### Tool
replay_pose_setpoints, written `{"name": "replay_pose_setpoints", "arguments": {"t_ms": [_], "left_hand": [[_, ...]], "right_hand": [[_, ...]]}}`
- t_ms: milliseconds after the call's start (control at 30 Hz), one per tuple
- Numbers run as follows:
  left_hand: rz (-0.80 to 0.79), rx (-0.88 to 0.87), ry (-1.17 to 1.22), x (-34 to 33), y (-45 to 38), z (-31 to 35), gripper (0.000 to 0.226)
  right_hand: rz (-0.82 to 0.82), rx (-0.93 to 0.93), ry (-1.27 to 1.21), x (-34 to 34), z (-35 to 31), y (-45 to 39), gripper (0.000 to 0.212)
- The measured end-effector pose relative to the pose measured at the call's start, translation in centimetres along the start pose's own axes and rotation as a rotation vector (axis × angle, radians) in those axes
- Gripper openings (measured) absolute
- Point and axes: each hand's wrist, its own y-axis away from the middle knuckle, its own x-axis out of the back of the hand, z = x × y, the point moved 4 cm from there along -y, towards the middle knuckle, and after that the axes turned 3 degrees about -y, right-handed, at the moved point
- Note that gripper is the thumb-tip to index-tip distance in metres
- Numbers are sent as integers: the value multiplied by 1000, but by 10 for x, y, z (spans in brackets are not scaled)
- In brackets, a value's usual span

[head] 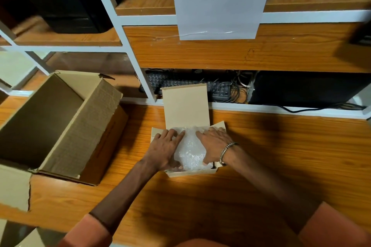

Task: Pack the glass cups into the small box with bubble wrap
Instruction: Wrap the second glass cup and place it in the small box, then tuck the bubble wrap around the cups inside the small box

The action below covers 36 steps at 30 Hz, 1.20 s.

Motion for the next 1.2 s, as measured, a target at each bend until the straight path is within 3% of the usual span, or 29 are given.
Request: {"name": "replay_pose_setpoints", "arguments": {"t_ms": [167, 300, 567, 667, 833, 900, 1100, 1200], "left_hand": [[60, -51, 88, -9, -4, 1, 117], [19, -71, 175, -12, -6, 0, 119], [57, -61, 102, -11, -12, 7, 124], [46, -44, 147, -13, -8, 9, 125], [-30, -13, 133, 2, 2, 14, 123], [41, 13, 174, 16, 13, 12, 112], [409, 245, 226, 71, 82, -63, 60], [548, 330, 242, 95, 129, -112, 54]], "right_hand": [[-64, -10, 7, -8, 2, -11, 98], [-63, -27, 25, -13, 2, -18, 84], [139, 14, 65, -30, -9, -15, 86], [56, 27, 56, -21, -8, -13, 88], [-230, 68, -90, 12, -4, -4, 96], [-202, 98, -192, 34, -6, -2, 93], [44, 222, -351, 97, -44, -19, 57], [114, 314, -373, 127, -87, -33, 37]]}}
